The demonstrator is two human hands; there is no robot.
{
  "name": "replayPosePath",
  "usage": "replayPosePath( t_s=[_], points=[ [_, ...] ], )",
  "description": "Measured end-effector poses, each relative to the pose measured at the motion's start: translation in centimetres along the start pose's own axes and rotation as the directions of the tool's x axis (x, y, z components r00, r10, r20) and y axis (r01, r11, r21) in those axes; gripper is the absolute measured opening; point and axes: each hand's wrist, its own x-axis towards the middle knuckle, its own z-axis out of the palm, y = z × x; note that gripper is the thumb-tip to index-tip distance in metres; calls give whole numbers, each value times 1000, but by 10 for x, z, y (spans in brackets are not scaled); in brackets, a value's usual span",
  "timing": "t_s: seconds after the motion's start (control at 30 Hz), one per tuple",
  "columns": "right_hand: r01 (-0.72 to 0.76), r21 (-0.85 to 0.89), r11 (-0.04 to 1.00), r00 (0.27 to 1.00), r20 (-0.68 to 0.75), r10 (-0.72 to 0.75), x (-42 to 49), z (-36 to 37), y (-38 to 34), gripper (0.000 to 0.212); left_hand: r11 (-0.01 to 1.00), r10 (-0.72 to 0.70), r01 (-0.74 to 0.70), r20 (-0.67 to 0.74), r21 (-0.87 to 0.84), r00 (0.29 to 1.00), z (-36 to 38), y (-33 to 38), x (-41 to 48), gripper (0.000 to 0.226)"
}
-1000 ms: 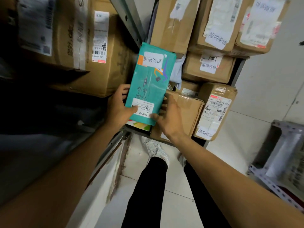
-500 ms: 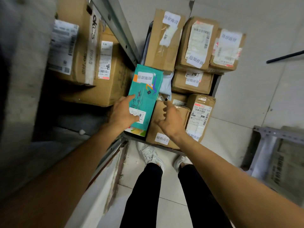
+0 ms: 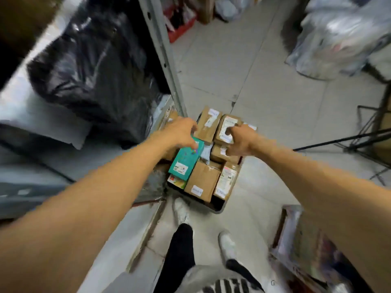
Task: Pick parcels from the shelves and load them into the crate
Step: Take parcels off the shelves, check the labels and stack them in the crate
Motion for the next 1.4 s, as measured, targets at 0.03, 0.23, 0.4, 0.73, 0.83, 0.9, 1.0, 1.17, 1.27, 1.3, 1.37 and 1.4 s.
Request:
replayPosePath(
  t_s=[0.03, 0.23, 0.4, 0.73, 0.83, 0.9, 1.0, 1.17, 1.27, 1.3, 1.37, 1.4],
  points=[
    [31, -31, 999, 999, -22, -32, -19, -23, -4, 51, 1000, -9, 9, -39, 22, 999, -15, 11, -19, 57],
    [255, -191, 948, 963, -44, -267, -128, -115, -55, 56, 993, -100, 112, -232, 37, 968, -74, 49, -153, 52],
    [470, -230, 852, 872, -30, -489, -205, -150, -133, 64, 973, -231, 220, -346, -73, 909, -93, 41, -285, 54],
    [828, -290, 479, 518, 70, -853, -372, -113, -314, 61, 780, -612, 363, -504, -509, 609, -5, 13, -600, 47],
    [901, -305, 308, 367, 162, -916, -434, -86, -363, 62, 690, -721, 453, -477, -565, 503, 33, 20, -693, 51],
    [932, -304, 195, 265, 209, -941, -475, -67, -393, 65, 629, -777, 475, -476, -615, 412, 59, 30, -751, 50],
    [965, -262, 30, 101, 262, -960, -542, -37, -434, 66, 527, -849, 541, -434, -655, 302, 95, 56, -839, 48],
    [946, -138, -292, -213, 412, -886, -659, 17, -494, 65, 280, -942, 609, -336, -742, 24, 150, 123, -957, 51],
    [898, -26, -439, -377, 470, -798, -723, 48, -513, 69, 126, -950, 608, -272, -784, -153, 183, 166, -1005, 51],
    [878, 8, -479, -423, 484, -766, -740, 58, -516, 69, 66, -948, 612, -240, -788, -208, 193, 178, -1016, 49],
    [836, 55, -547, -494, 509, -705, -769, 78, -519, 67, -51, -939, 609, -170, -791, -300, 212, 198, -1035, 49],
    [808, 77, -583, -532, 520, -669, -784, 88, -520, 68, -113, -928, 594, -129, -797, -349, 221, 209, -1043, 50]
  ],
)
